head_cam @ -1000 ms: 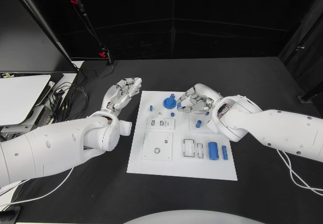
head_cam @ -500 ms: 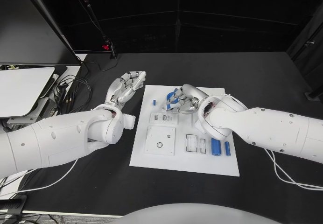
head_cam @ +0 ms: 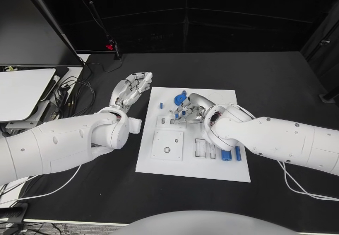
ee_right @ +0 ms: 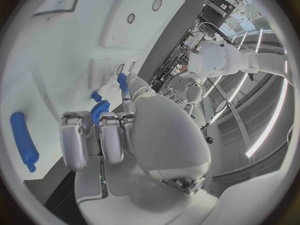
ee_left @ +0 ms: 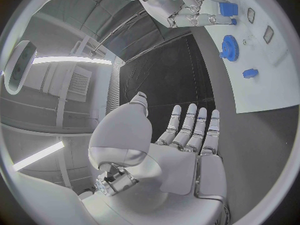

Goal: Assemble the parts on the task board

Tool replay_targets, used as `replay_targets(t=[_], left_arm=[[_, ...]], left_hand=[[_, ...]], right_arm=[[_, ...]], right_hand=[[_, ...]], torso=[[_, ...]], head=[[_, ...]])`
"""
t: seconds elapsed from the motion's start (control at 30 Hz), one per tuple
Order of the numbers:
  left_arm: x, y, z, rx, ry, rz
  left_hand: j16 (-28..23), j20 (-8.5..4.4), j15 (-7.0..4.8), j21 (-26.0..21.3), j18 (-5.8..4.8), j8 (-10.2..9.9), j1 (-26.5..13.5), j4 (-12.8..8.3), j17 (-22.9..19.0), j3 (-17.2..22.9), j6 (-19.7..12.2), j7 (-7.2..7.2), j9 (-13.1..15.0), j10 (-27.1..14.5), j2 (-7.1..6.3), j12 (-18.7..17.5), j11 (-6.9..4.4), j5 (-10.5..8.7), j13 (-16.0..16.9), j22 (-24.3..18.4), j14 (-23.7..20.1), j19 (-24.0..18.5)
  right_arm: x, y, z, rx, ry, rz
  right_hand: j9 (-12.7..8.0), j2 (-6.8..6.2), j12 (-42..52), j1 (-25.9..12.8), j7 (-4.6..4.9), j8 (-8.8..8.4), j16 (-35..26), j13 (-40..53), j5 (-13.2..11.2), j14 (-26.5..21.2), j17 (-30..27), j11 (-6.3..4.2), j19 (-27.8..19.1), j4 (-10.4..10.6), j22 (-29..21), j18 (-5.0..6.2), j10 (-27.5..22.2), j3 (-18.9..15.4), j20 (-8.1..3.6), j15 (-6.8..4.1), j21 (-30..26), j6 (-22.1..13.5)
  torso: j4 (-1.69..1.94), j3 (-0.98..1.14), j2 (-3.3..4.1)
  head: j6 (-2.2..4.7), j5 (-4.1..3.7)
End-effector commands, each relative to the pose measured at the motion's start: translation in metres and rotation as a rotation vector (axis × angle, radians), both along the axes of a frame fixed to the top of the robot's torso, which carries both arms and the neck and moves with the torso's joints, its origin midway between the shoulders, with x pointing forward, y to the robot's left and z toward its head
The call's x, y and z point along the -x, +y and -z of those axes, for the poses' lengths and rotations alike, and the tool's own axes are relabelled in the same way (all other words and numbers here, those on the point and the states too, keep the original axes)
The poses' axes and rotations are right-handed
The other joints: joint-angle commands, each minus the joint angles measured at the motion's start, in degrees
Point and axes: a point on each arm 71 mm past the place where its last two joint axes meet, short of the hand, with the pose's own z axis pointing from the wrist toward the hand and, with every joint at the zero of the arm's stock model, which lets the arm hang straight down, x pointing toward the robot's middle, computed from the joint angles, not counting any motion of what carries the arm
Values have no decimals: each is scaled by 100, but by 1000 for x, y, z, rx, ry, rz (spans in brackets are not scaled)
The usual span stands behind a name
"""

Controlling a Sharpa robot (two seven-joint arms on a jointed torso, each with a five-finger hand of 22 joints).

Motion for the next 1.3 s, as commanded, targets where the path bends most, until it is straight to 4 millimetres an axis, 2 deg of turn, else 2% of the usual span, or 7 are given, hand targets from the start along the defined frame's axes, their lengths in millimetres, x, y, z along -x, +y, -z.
replay_targets(t=[0.03, 0.67, 0.93, 1.3], left_arm=[[5, -1, -17, 42, -233, 26], [5, -1, -17, 42, -232, 26], [5, -1, -17, 42, -232, 26], [4, -1, -17, 41, -232, 25]], left_hand=[[34, 24, 0, 30, 98, 25, 19, -12, -6, -38, 40, 897, -7, 44, 47, 39, 15, 40, -5, 7, 41, 1], [35, 24, 0, 31, 99, 25, 21, -12, -6, -40, 40, 897, -7, 45, 49, 40, 15, 40, -5, 8, 42, 2], [36, 25, 0, 32, 99, 25, 23, -12, -7, -45, 41, 897, -8, 46, 51, 41, 15, 41, -6, 8, 44, 0], [36, 25, 0, 32, 99, 25, 23, -12, -7, -45, 41, 897, -8, 46, 51, 41, 15, 41, -6, 8, 44, 0]], right_arm=[[0, 0, 1, 15, -18, 24], [1, 3, 5, 7, -25, 23], [1, 3, 6, 12, -21, 16], [2, 4, 7, 23, -8, 3]], right_hand=[[1, 6, 14, -85, 7, -23, 14, 1508, 26, 606, 1509, 57, 596, -34, 1509, -42, 596, 4, 44, 43, 19, 210], [-64, -53, 14, -122, 44, -181, 14, 1508, 32, 606, 1509, 84, 596, -77, 1509, -42, 596, -6, 49, 52, 19, 55], [-99, -137, 14, -88, 68, -282, 14, 1508, 15, 606, 1509, 108, 596, -154, 1509, -42, 596, -2, 67, 75, 19, -55], [-92, -128, 14, -39, 55, -278, 14, 1508, 14, 606, 1509, 100, 596, -202, 1509, -42, 596, 37, 76, 82, 19, -9]], torso=[[3, 1, -2], [10, 0, -1], [3, 0, -4], [5, 2, -2]], head=[[-8, -16], [-14, -26], [-27, -14], [-41, -36]])
